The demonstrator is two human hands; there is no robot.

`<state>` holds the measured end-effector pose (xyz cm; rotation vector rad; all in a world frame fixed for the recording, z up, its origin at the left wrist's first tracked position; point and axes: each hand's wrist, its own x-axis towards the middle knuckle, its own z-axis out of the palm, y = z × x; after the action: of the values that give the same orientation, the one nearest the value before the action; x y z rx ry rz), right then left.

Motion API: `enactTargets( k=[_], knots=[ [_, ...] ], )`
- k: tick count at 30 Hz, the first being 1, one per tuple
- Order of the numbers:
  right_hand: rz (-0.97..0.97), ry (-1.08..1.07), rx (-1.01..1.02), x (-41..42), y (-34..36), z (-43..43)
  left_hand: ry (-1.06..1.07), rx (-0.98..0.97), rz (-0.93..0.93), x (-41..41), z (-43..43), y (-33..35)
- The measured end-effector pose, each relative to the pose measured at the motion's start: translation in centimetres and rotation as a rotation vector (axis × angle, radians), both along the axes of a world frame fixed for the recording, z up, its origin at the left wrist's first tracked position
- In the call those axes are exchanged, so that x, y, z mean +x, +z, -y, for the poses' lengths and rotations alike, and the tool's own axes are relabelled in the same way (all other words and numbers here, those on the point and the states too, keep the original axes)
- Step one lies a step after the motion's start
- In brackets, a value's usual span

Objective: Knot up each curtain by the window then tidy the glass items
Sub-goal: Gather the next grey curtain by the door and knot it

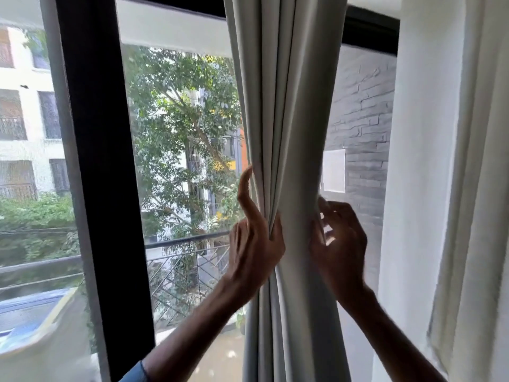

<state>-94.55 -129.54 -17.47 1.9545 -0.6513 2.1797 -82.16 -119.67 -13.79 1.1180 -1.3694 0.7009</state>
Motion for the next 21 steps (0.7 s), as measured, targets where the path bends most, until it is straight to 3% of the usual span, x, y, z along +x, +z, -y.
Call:
enactTargets(
  k=[4,8,15,21],
  knots=[
    [-0.029,0.108,-0.006,0.9,-1.1,-2.0,0.044,0.047,-0.155,-1.0,0.6,-0.8],
    [-0.095,0.200,0.022,1.4,-1.3,-3.3,0.029,0.204,-0.165,-1.0,1.2,-0.9],
    [-0.193,0.141,0.009,1.5,-2.2,-4.4,0.009,0.320,-0.161,-0.3,1.5,-0.4],
    [-0.324,0.127,0.002,1.3,-3.2,-4.6,-0.158,0.324,-0.379,-1.3,0.7,-0.2]
  ],
)
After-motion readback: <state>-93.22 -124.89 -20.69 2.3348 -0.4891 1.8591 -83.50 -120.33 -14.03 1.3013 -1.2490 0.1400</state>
